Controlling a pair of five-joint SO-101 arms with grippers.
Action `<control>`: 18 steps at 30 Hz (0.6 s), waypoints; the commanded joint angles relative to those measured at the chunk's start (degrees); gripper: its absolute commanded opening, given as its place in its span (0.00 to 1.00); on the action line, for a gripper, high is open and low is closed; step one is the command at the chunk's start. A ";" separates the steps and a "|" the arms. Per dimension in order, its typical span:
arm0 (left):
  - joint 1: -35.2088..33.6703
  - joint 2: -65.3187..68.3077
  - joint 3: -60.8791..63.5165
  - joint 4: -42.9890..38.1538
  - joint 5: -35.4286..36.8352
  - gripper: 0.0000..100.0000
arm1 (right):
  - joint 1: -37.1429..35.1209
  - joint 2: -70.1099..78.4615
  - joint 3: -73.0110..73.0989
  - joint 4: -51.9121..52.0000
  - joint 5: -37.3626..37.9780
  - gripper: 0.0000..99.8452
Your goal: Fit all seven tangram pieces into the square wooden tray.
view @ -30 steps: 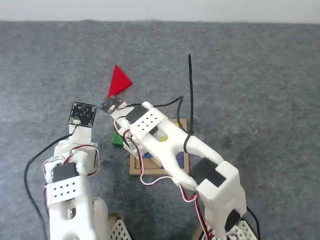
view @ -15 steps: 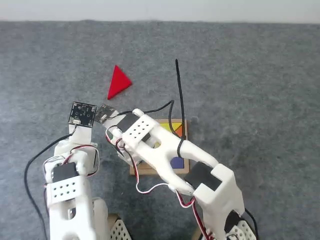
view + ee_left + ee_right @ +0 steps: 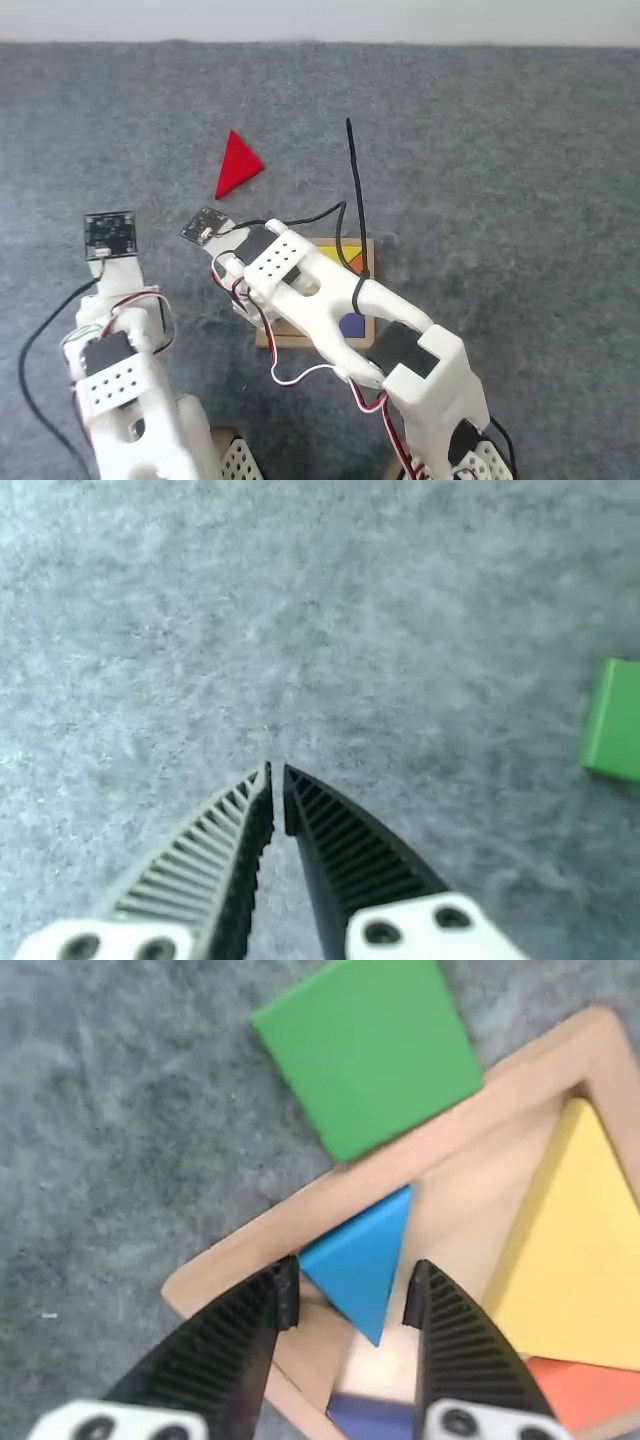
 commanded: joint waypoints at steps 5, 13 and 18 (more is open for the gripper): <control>-0.70 -1.41 -4.00 -1.67 1.32 0.02 | 2.86 0.75 -3.25 -1.71 0.79 0.18; -0.70 -1.41 -3.91 -1.67 1.23 0.02 | 7.43 0.57 -3.43 0.57 3.69 0.07; -0.62 -1.41 -3.82 -1.67 1.14 0.02 | 7.52 0.48 -3.43 0.92 4.92 0.11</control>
